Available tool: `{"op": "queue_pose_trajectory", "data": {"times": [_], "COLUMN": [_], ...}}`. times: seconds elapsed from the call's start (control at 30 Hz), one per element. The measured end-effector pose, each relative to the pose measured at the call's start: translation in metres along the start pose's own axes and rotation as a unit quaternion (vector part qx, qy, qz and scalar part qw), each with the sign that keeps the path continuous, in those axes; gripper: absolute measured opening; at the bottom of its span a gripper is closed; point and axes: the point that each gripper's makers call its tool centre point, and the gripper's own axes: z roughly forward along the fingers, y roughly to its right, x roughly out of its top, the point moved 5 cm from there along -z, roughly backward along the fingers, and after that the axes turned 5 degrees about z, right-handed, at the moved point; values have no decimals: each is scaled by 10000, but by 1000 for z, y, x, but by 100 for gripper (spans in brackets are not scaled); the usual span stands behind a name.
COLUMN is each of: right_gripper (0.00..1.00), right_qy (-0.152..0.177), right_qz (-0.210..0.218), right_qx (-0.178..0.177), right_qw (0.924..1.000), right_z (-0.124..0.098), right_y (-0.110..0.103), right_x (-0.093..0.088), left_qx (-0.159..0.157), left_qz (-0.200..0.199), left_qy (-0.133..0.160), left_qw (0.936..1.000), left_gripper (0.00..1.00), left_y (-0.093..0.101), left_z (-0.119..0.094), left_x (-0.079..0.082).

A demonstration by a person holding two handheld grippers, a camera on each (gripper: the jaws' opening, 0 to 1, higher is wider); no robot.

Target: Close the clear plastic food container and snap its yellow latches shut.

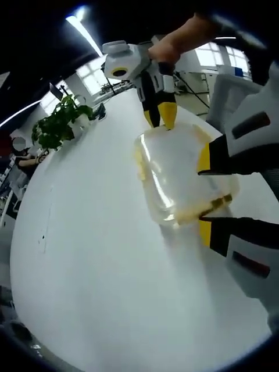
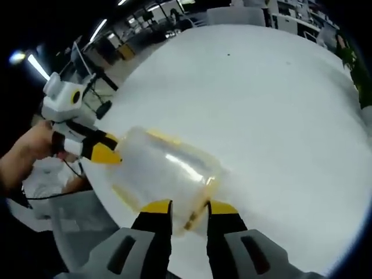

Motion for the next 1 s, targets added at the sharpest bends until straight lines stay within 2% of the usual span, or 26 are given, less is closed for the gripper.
{"op": "queue_pose_trajectory", "data": {"times": [0.2,0.37,0.4,0.47,0.53,0.63,0.7,0.77,0.9,0.97,1.0], "right_gripper": [21,23,23,24,23,24,24,26,28,28,28], "right_qy": [-47,152,203,327,315,402,615,673,623,612,578], "right_qz": [-55,-1,-103,-408,-369,-409,-905,-1269,-1563,-1739,-1853], "right_qx": [25,125,107,40,-1,-15,-28,-80,-48,-105,-131], "right_qw": [10000,9998,9997,9986,9988,9984,9940,9896,9857,9828,9809], "right_z": [3,1,1,-1,-2,-9,-14,-18,-20,-20,-20], "right_y": [-2,0,-1,-2,-2,-5,-9,-12,-21,-24,-26], "right_x": [1,-1,-1,1,-1,3,13,20,29,34,35], "left_qx": [-145,-118,-102,16,210,294,192,119,129,134,91], "left_qz": [-132,-82,-61,372,619,954,990,1338,1870,2251,2610], "left_qy": [56,93,126,320,392,597,655,705,741,787,821], "left_qw": [9998,9999,9998,9988,9971,9932,9927,9884,9795,9710,9618], "left_gripper": [26,27,28,28,26,26,29,32,31,31,31], "left_y": [-5,-3,-4,-4,-4,-2,1,6,15,19,24], "left_z": [-3,-4,-4,-5,-9,-16,-18,-20,-26,-28,-28], "left_x": [-5,-5,-5,-3,-1,7,10,15,21,27,30]}}
